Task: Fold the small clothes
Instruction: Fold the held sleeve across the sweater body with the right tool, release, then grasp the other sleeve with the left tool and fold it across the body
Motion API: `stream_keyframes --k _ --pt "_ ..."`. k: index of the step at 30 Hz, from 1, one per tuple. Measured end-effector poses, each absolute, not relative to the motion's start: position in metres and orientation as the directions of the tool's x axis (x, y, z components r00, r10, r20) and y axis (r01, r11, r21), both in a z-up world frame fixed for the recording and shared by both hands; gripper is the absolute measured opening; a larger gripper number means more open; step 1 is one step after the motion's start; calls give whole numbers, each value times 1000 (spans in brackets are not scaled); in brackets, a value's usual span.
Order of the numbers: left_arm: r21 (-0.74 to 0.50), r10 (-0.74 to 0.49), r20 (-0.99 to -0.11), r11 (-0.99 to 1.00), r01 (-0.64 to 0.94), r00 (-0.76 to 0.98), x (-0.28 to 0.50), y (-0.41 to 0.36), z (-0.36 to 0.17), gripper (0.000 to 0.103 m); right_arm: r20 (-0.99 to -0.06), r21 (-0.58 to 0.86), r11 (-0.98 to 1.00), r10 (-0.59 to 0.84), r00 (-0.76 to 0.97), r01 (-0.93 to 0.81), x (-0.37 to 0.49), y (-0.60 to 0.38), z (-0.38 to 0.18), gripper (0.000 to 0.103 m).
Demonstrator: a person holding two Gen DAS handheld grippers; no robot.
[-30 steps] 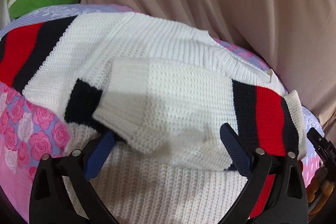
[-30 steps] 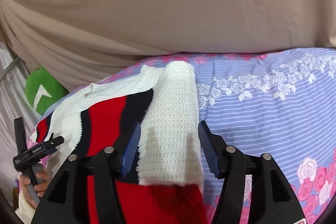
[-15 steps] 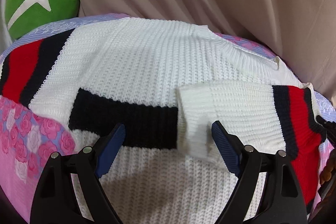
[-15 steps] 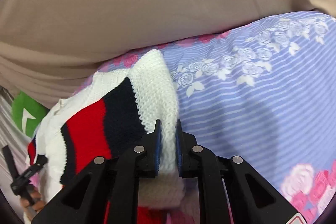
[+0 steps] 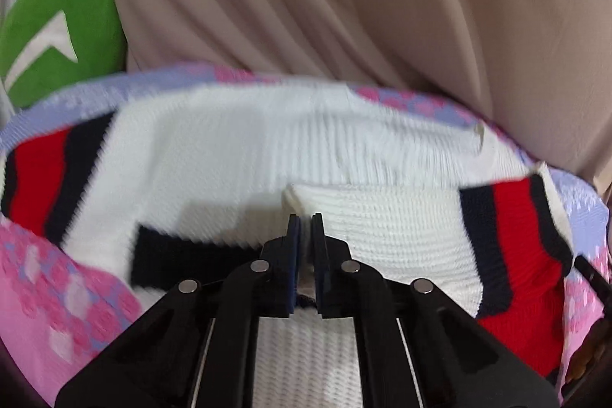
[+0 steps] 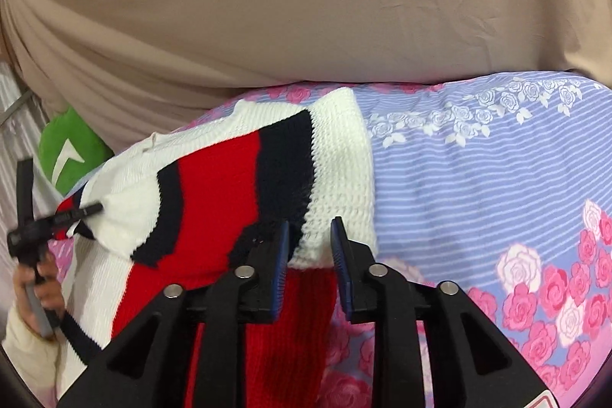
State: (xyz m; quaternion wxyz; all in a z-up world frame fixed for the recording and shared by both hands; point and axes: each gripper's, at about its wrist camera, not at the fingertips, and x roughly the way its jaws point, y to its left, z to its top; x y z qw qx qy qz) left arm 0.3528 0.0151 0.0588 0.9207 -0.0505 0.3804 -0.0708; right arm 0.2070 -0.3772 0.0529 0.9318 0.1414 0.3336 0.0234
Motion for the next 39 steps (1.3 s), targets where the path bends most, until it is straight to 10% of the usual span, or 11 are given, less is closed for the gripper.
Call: stream_keyframes --k 15,19,27,39 --pt "-98 -74 -701 995 7 709 358 25 17 9 -617 313 949 171 768 41 232 -362 46 10" --pt "-151 -88 -684 988 -22 724 349 34 20 33 -708 208 971 66 703 118 252 -356 20 5" --pt "-208 -1 -636 963 -171 772 301 169 46 71 -664 238 968 225 713 -84 181 -305 39 22" --pt "-411 94 -726 735 -540 681 337 398 14 62 -716 131 972 229 660 -195 158 -247 8 40"
